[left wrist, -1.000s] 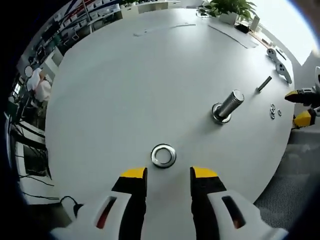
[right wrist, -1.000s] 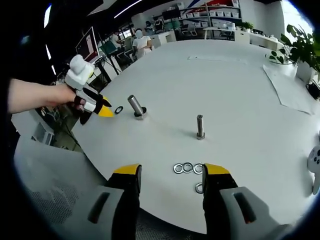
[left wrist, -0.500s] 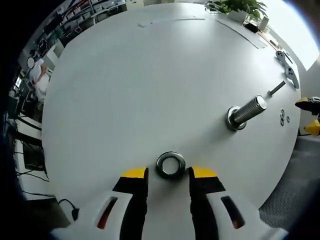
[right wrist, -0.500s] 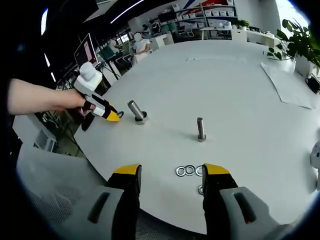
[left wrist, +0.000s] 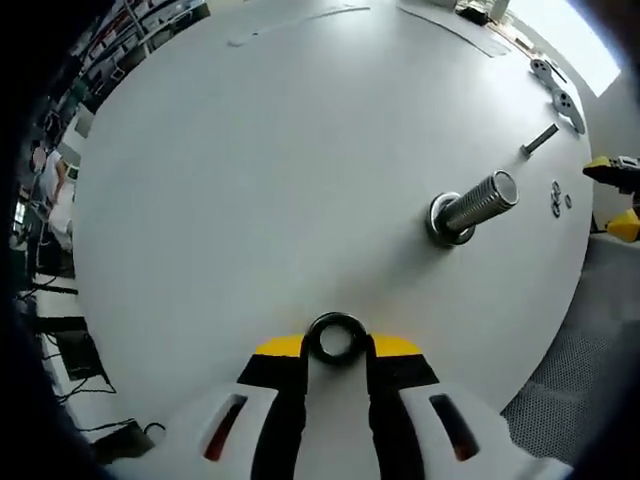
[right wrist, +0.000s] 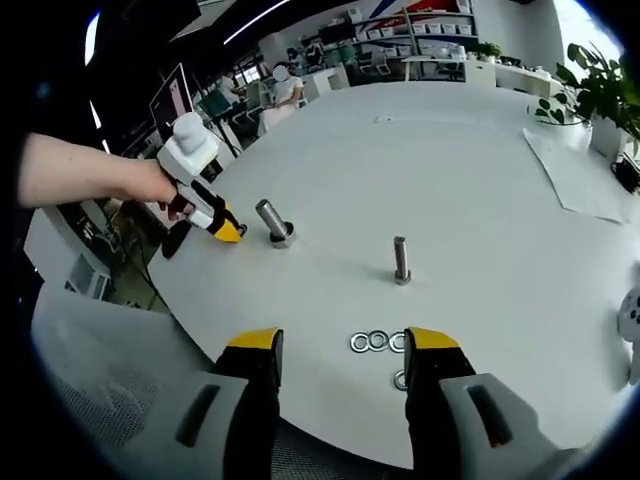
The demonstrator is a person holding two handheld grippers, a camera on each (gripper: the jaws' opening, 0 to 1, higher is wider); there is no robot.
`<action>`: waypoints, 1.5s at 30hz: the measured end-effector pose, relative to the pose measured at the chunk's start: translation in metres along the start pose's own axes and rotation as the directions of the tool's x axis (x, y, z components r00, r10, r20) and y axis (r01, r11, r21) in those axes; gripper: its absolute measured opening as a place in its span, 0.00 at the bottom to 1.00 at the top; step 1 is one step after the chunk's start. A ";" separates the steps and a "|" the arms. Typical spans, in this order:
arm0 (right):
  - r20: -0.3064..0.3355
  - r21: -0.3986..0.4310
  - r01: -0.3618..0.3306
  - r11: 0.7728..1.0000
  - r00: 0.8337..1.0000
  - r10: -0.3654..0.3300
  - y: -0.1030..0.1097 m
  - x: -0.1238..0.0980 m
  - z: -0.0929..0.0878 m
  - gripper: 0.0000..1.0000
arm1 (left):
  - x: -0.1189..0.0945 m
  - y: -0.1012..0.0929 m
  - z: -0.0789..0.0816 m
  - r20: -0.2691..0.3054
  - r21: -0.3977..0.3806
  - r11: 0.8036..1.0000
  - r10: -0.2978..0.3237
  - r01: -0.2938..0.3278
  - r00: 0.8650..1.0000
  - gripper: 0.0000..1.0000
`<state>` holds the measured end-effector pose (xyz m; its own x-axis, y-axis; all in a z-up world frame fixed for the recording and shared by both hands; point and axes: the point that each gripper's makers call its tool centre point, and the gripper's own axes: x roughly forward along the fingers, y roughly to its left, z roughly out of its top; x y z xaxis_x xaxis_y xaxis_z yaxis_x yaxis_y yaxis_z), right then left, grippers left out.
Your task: Place the washer onto the threaded stud by aligning its center hole with the stud, sliding it down to the base, and recovering from edge contact or off-axis alignment until the washer reaches the visible bottom stop.
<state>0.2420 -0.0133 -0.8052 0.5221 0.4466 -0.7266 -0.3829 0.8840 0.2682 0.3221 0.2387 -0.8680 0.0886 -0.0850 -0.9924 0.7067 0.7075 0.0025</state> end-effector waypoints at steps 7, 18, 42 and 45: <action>0.002 -0.002 -0.005 1.000 1.000 0.005 0.002 0.001 0.001 0.51 | -0.003 -0.018 -0.022 -0.051 0.080 0.997 -0.013 0.017 0.999 0.21; -0.001 -0.011 -0.010 1.000 1.000 0.010 0.004 0.002 0.001 0.51 | -0.002 -0.028 -0.025 -0.074 0.127 0.992 -0.016 0.026 0.997 0.33; 0.001 -0.007 -0.019 1.000 1.000 0.019 0.006 0.001 0.001 0.51 | -0.005 -0.018 -0.021 0.029 -0.028 1.000 -0.012 0.012 1.000 0.19; 0.001 -0.013 -0.020 1.000 1.000 0.020 0.007 0.001 0.001 0.50 | -0.005 -0.019 -0.022 0.044 -0.010 1.000 -0.007 0.007 0.999 0.19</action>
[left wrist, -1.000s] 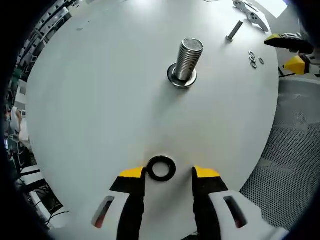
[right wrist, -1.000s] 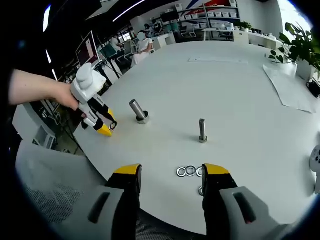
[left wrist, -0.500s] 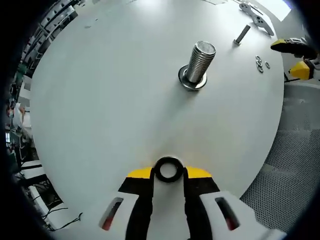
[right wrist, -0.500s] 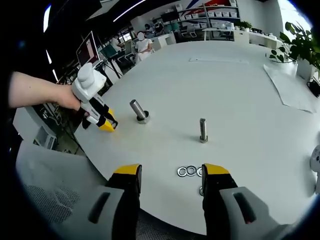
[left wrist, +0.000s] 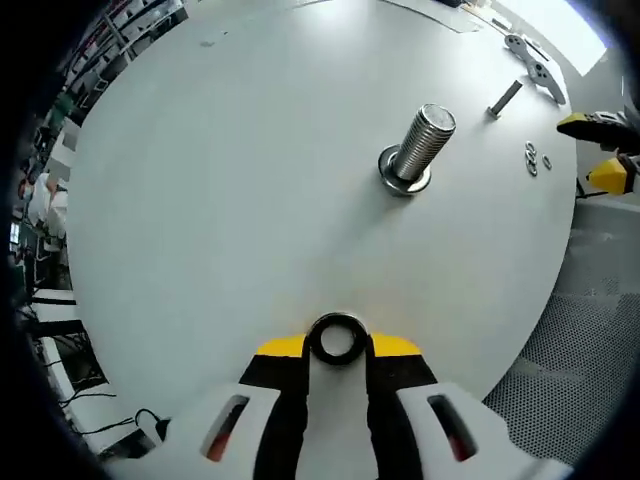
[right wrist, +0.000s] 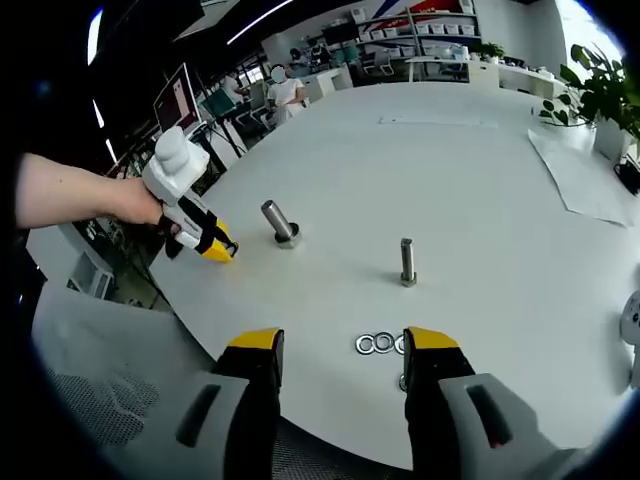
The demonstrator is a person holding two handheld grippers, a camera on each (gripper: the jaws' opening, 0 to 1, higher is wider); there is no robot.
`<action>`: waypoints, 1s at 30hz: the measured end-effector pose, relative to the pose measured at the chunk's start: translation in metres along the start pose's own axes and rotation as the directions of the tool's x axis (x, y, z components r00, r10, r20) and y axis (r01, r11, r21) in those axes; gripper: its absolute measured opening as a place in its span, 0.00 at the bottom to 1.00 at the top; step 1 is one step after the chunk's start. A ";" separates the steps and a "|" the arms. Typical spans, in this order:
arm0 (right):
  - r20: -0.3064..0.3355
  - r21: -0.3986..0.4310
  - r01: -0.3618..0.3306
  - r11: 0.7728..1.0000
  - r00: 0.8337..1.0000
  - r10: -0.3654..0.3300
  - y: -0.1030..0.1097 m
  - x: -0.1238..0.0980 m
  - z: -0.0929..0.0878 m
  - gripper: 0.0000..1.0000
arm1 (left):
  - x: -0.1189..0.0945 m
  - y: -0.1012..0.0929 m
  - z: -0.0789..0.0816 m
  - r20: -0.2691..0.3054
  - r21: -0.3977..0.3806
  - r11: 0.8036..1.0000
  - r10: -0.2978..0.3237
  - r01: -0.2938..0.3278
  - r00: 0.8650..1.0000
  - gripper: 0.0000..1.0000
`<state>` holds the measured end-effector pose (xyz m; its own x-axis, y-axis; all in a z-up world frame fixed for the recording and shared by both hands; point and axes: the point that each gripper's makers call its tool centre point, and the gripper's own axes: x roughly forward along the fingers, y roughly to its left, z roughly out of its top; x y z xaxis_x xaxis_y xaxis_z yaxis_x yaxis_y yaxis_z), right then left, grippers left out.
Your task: Place the washer onto the threaded stud by aligning its center hole with the stud, sliding it down to the base, and recovering from edge contact or off-axis alignment until the washer reaches the visible bottom stop.
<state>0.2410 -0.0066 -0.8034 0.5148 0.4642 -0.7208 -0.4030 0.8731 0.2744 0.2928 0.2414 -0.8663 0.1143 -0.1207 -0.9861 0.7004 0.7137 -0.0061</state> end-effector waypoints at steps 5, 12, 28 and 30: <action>0.001 -0.002 -0.001 1.000 1.000 0.001 0.000 0.000 0.000 0.50 | 0.000 -0.003 -0.001 0.004 0.033 0.999 0.008 -0.008 1.000 0.18; -0.009 -0.008 0.001 1.000 1.000 -0.001 0.000 0.001 -0.002 0.50 | -0.008 -0.010 0.003 0.025 0.049 0.999 0.006 -0.007 1.000 0.18; -0.043 -0.023 -0.003 1.000 0.999 0.002 0.002 0.003 -0.011 0.50 | -0.064 -0.003 0.048 0.200 0.048 0.998 0.028 -0.038 0.979 0.18; -0.047 -0.027 -0.004 1.000 0.999 0.003 0.003 0.004 -0.012 0.50 | -0.069 -0.005 0.051 0.212 0.050 0.998 0.029 -0.040 0.977 0.18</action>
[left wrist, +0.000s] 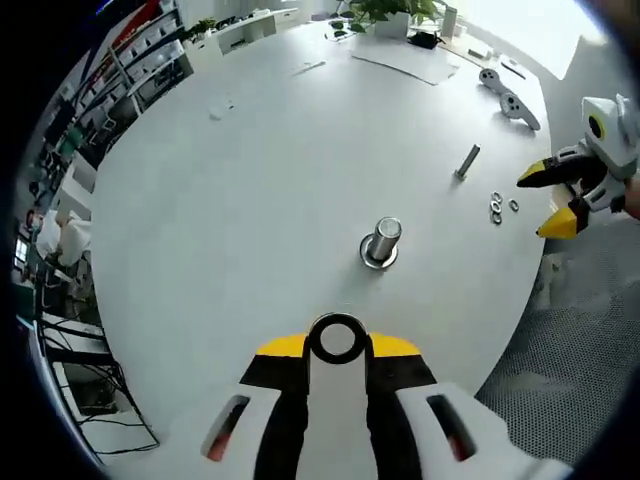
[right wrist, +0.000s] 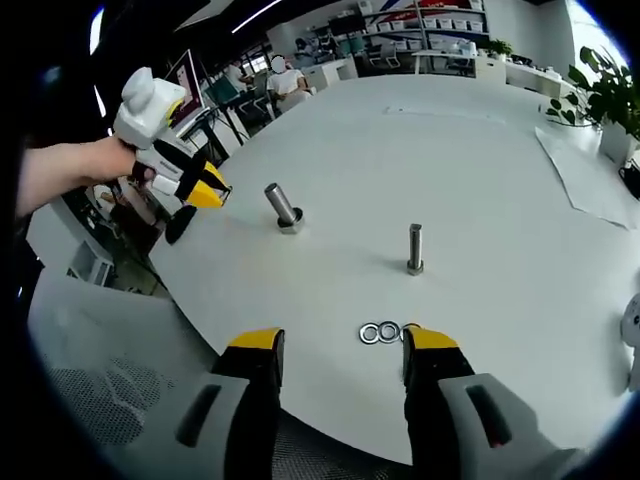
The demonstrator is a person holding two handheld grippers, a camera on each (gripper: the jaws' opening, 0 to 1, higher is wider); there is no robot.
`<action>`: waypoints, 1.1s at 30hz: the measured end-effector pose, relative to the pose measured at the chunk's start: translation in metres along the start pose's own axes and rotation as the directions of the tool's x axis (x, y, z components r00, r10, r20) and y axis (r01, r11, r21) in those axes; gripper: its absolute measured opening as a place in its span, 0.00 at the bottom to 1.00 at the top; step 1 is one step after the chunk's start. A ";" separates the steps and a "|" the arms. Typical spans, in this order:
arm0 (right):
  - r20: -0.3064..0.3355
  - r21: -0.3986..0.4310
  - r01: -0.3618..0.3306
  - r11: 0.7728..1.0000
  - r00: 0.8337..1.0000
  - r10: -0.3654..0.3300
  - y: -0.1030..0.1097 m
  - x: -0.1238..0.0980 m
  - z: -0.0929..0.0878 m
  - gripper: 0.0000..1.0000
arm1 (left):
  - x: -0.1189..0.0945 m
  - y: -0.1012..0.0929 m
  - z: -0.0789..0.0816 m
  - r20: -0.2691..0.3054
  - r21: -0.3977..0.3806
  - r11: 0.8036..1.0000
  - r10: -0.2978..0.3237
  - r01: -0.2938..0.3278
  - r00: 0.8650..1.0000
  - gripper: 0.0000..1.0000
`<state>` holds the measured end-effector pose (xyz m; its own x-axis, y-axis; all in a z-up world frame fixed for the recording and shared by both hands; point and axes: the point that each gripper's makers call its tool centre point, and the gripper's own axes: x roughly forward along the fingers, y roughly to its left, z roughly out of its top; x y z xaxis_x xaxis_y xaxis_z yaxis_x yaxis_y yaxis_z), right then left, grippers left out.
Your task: Place the washer onto the threaded stud by aligning its center hole with the stud, sliding it down to the base, and recovering from edge contact or off-axis alignment until the washer reaches the visible bottom stop.
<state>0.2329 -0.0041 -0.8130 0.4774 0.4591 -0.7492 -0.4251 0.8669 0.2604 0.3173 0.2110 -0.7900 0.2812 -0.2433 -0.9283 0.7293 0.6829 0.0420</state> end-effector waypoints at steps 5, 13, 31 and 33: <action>0.004 0.001 -0.002 1.000 1.000 0.002 0.000 0.000 0.001 0.50 | -0.009 -0.002 0.008 0.028 0.000 1.000 0.005 -0.005 1.000 0.18; 0.000 -0.009 -0.001 1.000 1.000 0.001 0.001 0.000 0.000 0.50 | -0.023 -0.007 0.025 0.074 0.019 1.000 0.004 -0.005 0.997 0.18; 0.013 -0.007 -0.010 1.000 1.000 0.010 0.003 -0.002 0.004 0.50 | -0.034 -0.017 0.051 0.113 0.038 0.999 0.005 -0.009 0.994 0.18; 0.011 -0.009 -0.012 1.000 1.000 0.012 0.004 -0.002 0.004 0.50 | -0.031 -0.019 0.054 0.109 0.050 0.999 0.006 -0.012 0.994 0.18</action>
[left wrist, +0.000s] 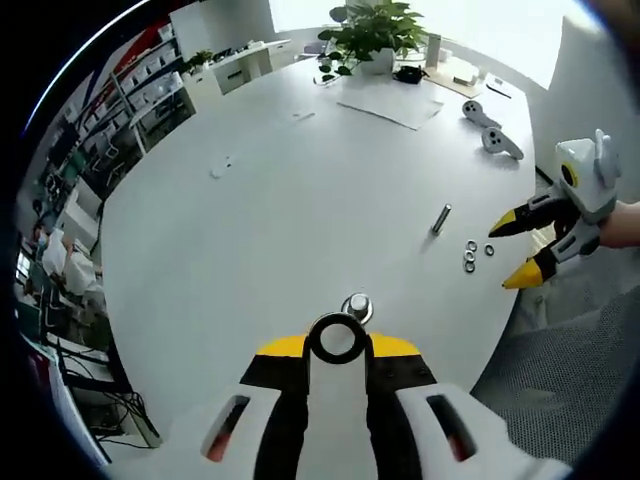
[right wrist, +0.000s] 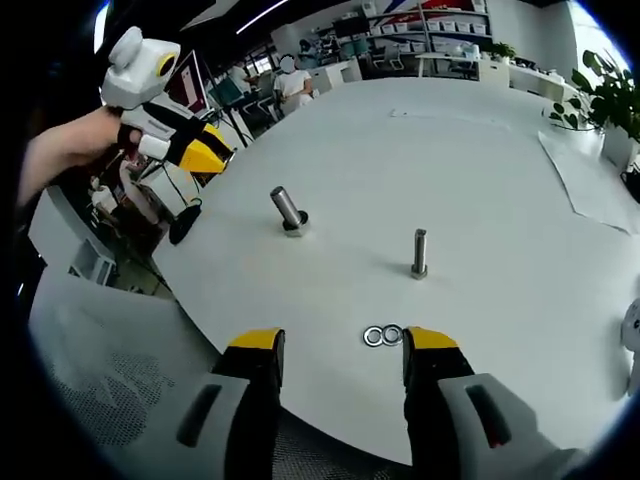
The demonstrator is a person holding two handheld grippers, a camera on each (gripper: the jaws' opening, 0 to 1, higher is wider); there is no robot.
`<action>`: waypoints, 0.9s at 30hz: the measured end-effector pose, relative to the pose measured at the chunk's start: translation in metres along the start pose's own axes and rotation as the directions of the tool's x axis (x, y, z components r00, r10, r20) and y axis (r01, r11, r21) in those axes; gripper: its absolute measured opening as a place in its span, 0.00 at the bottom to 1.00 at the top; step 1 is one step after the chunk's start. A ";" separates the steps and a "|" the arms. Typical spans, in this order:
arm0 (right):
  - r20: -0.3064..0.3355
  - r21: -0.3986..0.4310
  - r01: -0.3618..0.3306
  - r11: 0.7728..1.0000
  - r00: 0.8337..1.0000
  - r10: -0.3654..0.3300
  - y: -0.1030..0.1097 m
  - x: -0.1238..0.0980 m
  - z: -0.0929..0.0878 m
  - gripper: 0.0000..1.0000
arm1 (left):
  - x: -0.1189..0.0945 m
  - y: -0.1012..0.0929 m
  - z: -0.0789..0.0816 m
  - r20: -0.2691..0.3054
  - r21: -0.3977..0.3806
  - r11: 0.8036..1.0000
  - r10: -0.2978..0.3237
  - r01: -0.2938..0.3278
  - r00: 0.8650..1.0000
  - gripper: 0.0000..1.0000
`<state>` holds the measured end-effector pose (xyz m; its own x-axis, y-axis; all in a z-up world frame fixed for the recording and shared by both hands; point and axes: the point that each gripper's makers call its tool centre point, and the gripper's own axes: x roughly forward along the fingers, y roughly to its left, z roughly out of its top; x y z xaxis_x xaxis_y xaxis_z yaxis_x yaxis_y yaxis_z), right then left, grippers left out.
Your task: Place the washer onto the threaded stud by aligning its center hole with the stud, sliding it down to the base, and recovering from edge contact or off-axis alignment until the washer reaches the visible bottom stop.
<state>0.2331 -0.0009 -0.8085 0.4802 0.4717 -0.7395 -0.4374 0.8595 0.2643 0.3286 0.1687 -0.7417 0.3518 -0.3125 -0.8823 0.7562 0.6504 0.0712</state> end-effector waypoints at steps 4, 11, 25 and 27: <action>0.001 -0.001 -0.004 1.000 1.000 0.004 0.002 0.000 0.000 0.50 | 0.003 -0.002 0.006 -0.004 0.010 1.000 -0.001 0.001 1.000 0.18; 0.007 0.001 -0.014 1.000 1.000 0.014 0.004 0.000 0.002 0.50 | 0.009 -0.006 0.013 -0.014 0.027 1.000 -0.002 0.002 1.000 0.18; -0.004 -0.009 -0.032 0.999 0.999 0.032 0.010 0.001 0.001 0.50 | 0.033 -0.012 0.015 -0.067 0.065 0.997 -0.025 0.030 0.997 0.18; -0.009 -0.016 -0.034 0.999 0.999 0.034 0.010 0.002 0.000 0.50 | 0.037 -0.013 0.014 -0.074 0.066 0.997 -0.029 0.034 0.997 0.18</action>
<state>0.2295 0.0087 -0.8068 0.4583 0.4988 -0.7356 -0.4659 0.8397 0.2791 0.3391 0.1391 -0.7691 0.2883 -0.2793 -0.9159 0.8023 0.5926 0.0718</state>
